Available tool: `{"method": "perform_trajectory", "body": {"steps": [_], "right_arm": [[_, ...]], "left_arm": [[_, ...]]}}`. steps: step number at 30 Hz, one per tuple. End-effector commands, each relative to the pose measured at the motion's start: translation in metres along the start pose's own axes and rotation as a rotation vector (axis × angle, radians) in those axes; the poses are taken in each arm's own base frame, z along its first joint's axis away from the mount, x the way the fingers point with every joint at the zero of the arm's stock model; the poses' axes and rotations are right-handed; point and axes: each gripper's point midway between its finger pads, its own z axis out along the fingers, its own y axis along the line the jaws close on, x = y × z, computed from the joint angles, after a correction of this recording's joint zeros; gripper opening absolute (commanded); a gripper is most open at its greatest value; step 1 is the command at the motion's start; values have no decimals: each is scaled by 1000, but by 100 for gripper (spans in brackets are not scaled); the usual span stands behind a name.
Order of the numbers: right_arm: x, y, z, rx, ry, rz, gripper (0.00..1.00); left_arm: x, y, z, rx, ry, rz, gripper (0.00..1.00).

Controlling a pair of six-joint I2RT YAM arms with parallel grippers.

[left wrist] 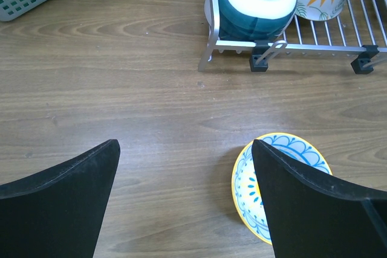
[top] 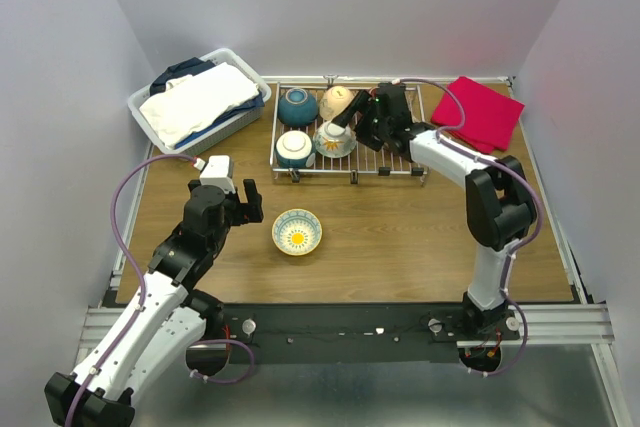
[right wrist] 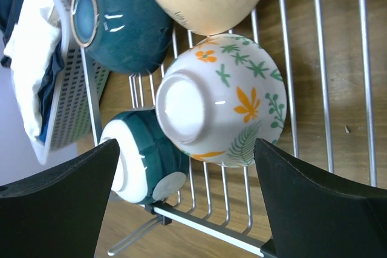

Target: Unload the bowls from the dish rack

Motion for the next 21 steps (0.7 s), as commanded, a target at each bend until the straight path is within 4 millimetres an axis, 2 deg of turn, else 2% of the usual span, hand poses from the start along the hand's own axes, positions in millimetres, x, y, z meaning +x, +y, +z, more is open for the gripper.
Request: {"method": "perform_trajectory", "body": {"steps": [1, 6, 14, 21], "right_arm": [[10, -29, 13, 113, -23, 155, 100], [21, -37, 21, 123, 1, 220, 100], [39, -62, 33, 170, 23, 299, 100], [40, -64, 43, 132, 0, 340, 100]], "left_arm": [[-4, -1, 0, 11, -23, -3, 99], [-4, -1, 0, 9, -19, 1, 99], [-5, -1, -1, 12, -24, -2, 99], [-4, -1, 0, 15, -20, 0, 99]]}}
